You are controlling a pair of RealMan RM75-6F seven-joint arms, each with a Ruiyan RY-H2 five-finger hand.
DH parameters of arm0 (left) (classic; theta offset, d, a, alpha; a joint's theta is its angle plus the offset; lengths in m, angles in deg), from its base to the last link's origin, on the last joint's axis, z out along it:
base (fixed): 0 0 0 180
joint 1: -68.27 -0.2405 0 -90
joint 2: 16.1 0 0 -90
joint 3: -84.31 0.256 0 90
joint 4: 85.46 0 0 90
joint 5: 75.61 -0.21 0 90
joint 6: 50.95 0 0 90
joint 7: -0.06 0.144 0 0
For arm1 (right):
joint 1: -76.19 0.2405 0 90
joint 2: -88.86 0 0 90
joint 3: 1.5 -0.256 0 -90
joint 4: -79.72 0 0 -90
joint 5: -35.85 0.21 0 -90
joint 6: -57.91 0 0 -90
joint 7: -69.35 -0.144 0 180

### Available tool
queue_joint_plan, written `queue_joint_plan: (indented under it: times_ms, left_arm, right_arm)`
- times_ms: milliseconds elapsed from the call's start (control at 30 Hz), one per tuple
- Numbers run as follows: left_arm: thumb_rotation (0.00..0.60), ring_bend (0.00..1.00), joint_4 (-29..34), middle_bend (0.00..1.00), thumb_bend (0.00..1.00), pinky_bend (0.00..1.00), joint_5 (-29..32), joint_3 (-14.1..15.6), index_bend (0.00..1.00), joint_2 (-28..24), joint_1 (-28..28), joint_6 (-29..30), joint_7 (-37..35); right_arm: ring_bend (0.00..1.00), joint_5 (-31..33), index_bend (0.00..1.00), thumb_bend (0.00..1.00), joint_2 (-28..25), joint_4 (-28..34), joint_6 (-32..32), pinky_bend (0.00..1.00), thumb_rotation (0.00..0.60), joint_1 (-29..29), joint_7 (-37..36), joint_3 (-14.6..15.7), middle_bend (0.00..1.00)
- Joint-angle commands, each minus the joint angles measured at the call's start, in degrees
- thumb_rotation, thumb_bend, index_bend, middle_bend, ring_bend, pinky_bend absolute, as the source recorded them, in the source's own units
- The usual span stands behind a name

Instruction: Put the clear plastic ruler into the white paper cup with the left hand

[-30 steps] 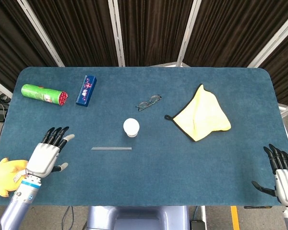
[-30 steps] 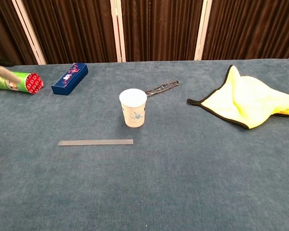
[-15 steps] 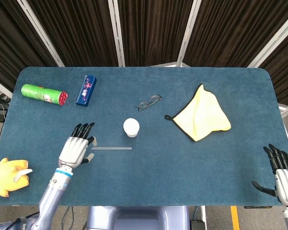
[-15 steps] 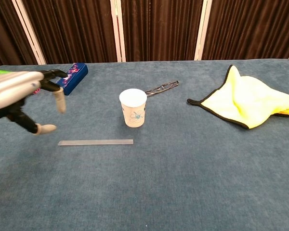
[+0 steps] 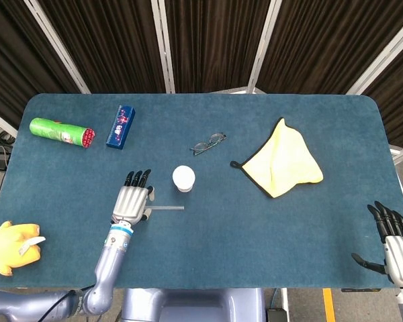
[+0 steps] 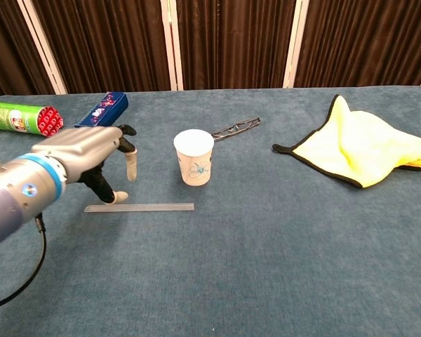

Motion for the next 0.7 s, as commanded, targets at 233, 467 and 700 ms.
queue_joint_plan:
  times_ms: [233,467,700]
  left_arm:
    - [0.6,0.0,-7.1,0.0,0.33,0.0,2.9,-0.2,0.5,5.1,3.3,-0.3,0.8]
    - [0.6,0.0,-10.4,0.0,0.33,0.0,3.8,-0.3,0.51,7.6,4.6,-1.2,-0.6]
    - [0.6,0.0,-12.1,0.0,0.33,0.0,4.6,-0.2,0.52,9.1,5.5,-1.7,-1.3]
  right_arm:
    - [0.0,0.2,0.0,0.08,-0.2,0.2,-0.4,0.0,0.6,0.2,0.0,-0.1,0.0]
    - [0.0,0.4,0.0,0.08,-0.4,0.5,-0.7,0.0,0.6,0.4,0.0,-0.1,0.0]
    - [0.0,0.6,0.0,0.08,-0.6,0.7,-1.1,0.0,0.6,0.6,-0.1,-0.2,0.0]
